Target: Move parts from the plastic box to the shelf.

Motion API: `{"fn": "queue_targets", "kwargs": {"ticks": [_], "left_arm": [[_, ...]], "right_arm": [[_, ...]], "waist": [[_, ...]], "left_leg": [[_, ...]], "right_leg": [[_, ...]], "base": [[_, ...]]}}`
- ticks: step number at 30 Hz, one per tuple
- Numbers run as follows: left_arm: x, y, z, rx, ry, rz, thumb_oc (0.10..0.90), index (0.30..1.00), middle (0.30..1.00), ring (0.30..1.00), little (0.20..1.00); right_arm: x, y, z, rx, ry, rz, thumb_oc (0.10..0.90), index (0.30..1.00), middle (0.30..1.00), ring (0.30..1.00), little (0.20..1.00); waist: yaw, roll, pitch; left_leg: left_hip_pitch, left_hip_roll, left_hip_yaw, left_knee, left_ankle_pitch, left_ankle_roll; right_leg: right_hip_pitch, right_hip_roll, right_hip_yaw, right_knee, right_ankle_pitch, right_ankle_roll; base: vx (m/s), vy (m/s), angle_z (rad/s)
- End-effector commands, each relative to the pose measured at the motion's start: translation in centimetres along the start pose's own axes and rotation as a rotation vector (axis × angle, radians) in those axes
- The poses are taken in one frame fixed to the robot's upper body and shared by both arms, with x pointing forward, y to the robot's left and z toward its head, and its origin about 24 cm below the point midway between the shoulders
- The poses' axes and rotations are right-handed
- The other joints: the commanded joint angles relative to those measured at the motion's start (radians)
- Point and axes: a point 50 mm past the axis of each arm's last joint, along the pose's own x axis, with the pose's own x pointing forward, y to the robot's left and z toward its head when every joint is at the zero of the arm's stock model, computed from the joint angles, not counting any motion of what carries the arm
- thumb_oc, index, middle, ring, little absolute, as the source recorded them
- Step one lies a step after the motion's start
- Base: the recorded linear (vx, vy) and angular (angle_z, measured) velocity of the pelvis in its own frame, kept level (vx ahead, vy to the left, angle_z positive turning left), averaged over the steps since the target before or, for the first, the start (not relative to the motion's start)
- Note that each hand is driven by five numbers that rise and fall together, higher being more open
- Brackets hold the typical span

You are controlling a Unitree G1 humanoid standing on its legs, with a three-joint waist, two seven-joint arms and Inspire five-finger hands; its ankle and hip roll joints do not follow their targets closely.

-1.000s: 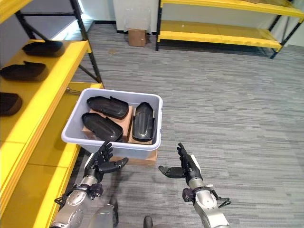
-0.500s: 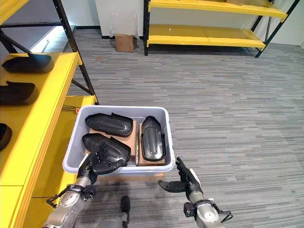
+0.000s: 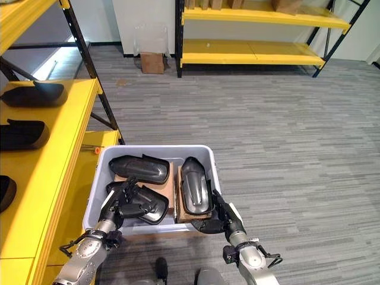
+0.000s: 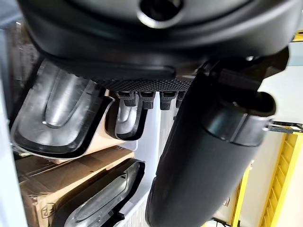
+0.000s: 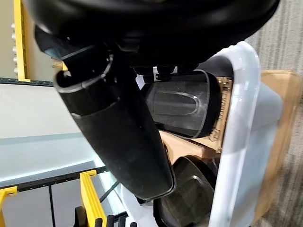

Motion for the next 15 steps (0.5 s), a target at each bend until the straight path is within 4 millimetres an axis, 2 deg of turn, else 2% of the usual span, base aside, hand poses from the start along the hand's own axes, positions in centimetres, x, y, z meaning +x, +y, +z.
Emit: {"fn": "queue_targets", "kwargs": {"ticks": [1,4,11,13,15], "left_arm": [[1.0,-1.3,4.5,0.003,-0.235,-0.081,0.9,1.0,1.0,1.0,1.0],[0.6,-1.5,3.9,-0.011,-0.222,-0.083,0.9,1.0,1.0,1.0,1.0],[0.5,-1.5,3.7,-0.02,-0.211,-0.079,0.9,1.0,1.0,1.0,1.0],[0.5,-1.4,3.8,-0.02,-0.213,-0.074,0.9,1.0,1.0,1.0,1.0],[0.7,-1.6,3.9,-0.025,-0.216,-0.077,0.9,1.0,1.0,1.0,1.0]], "right_arm": [[0.6,-0.5,4.2,-0.048,-0.211,0.012,0.9,1.0,1.0,1.0,1.0],[0.1,-1.3,3.7,-0.059,-0.195,-0.014,0.9,1.0,1.0,1.0,1.0],[-0.1,-1.4,3.5,-0.057,-0.184,-0.013,0.9,1.0,1.0,1.0,1.0],[-0.1,-1.6,3.6,-0.054,-0.188,-0.018,0.9,1.0,1.0,1.0,1.0],[0.1,-1.7,3.9,-0.058,-0.199,-0.021,0.9,1.0,1.0,1.0,1.0]], "waist": [[-0.014,-0.019,-0.029],[-0.001,-0.022,-0.071],[-0.003,-0.022,-0.08],[-0.004,-0.027,-0.071],[-0.003,-0.041,-0.051]], "left_leg": [[0.081,0.031,0.0,0.04,-0.12,-0.077],[0.108,0.033,0.011,-0.001,-0.112,-0.095],[0.124,0.045,0.012,-0.006,-0.114,-0.114],[0.108,0.053,0.013,0.035,-0.123,-0.127],[0.055,0.063,0.016,0.134,-0.136,-0.145]], "right_leg": [[0.149,0.054,0.043,-0.182,0.104,0.005],[0.241,0.063,0.024,-0.306,0.123,-0.011],[0.279,0.068,0.015,-0.336,0.117,-0.022],[0.279,0.068,0.014,-0.333,0.113,-0.028],[0.278,0.06,0.005,-0.335,0.113,-0.036]], "base": [[0.1,-0.076,0.32],[0.13,-0.092,0.06],[0.03,-0.06,0.02],[-0.02,-0.079,0.06],[-0.1,-0.092,0.11]]}}
